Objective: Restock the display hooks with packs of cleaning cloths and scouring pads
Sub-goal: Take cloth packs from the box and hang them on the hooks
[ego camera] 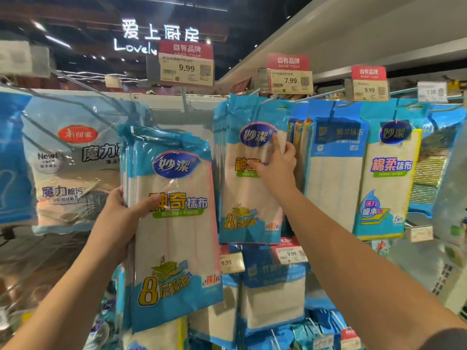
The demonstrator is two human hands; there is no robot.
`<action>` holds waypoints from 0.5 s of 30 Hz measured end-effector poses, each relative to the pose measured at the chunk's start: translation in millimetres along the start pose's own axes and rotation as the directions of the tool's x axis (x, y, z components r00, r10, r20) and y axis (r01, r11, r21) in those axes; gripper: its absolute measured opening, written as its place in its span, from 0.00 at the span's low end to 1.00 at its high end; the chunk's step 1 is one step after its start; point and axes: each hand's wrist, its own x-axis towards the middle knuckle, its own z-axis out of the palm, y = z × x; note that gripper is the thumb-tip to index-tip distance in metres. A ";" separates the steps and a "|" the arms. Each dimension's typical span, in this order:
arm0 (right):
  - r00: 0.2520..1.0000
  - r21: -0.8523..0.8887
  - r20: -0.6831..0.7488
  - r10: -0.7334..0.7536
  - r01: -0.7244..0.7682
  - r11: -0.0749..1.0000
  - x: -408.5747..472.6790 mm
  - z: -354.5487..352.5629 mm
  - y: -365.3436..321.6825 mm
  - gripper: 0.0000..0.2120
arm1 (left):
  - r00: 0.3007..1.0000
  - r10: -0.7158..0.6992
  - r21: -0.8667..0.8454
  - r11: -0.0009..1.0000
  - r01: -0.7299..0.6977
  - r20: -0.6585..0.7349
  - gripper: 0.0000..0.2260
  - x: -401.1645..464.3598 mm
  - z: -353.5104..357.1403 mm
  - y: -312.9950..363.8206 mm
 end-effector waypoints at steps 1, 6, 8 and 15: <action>1.000 -0.012 0.006 0.005 -0.005 1.000 2.6 3.4 -1.1 0.45 | 1.000 0.001 -0.012 1.000 -0.001 0.012 0.25 0.4 -1.3 0.0; 0.998 -0.066 0.055 0.023 -0.020 0.998 10.2 7.8 1.8 0.44 | 0.997 -0.019 -0.076 0.997 0.024 0.078 0.29 -1.2 -1.4 -0.6; 0.998 -0.042 0.068 0.004 -0.001 0.999 8.1 1.2 8.3 0.44 | 0.994 -0.011 -0.092 0.996 0.021 0.110 0.26 -4.5 1.8 -0.5; 0.999 -0.109 0.030 0.009 -0.006 0.994 -13.0 -19.6 5.0 0.37 | 0.980 -0.009 -0.116 0.993 0.032 0.198 0.29 -23.2 16.2 -1.7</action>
